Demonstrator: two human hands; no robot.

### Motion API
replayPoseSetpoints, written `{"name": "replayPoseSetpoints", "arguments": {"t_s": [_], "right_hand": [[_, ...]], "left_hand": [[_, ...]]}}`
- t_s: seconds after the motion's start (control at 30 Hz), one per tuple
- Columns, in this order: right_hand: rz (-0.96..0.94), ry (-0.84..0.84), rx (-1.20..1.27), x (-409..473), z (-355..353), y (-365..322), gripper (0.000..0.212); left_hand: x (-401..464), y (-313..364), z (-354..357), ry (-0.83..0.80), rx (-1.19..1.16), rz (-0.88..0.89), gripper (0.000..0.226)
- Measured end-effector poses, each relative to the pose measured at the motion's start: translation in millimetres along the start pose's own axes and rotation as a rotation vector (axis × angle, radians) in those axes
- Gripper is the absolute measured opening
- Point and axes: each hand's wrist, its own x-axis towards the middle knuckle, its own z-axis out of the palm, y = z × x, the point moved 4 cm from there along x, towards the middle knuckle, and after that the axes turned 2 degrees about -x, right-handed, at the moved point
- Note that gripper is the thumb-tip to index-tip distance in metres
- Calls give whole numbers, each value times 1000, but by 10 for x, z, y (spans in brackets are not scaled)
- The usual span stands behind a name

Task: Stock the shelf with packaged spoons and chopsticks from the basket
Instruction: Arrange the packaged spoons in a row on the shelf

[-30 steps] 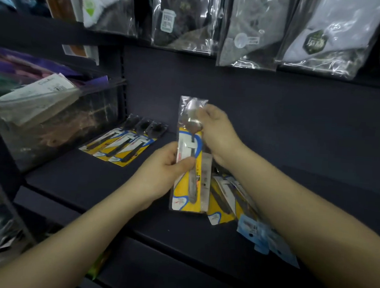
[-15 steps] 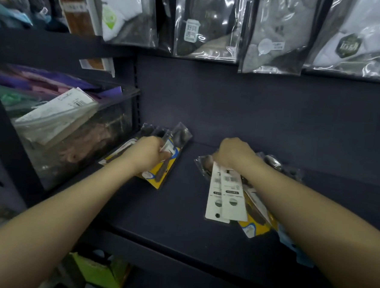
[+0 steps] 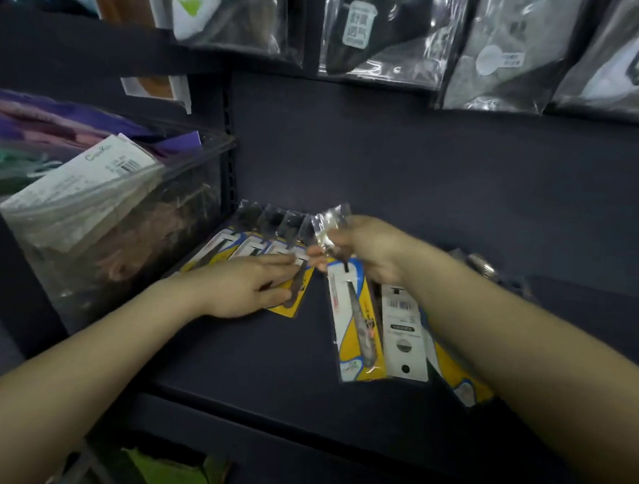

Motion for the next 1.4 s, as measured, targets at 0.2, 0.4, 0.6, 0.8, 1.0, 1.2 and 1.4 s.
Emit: {"name": "replayPoseSetpoints", "arguments": {"t_s": [0.2, 0.4, 0.6, 0.8, 1.0, 1.2, 1.4], "right_hand": [[6, 389, -148, 30, -603, 247, 23], [65, 438, -229, 138, -568, 76, 34], [167, 439, -210, 446, -379, 164, 34], [162, 502, -205, 584, -364, 182, 30], [173, 495, -916, 523, -364, 139, 16], [-103, 411, -1258, 146, -639, -190, 36], [-106, -231, -1389, -680, -1010, 56, 41]], "left_hand": [[29, -28, 36, 15, 15, -4, 54], [32, -27, 66, 18, 21, 0, 68], [5, 5, 39, 31, -25, -7, 73], [-3, 47, 22, 5, -151, -23, 49], [-27, 161, 47, -39, -11, -26, 52], [-29, 250, 12, -25, 103, -27, 59], [-33, 473, -122, 218, 2, 63, 90]]}}
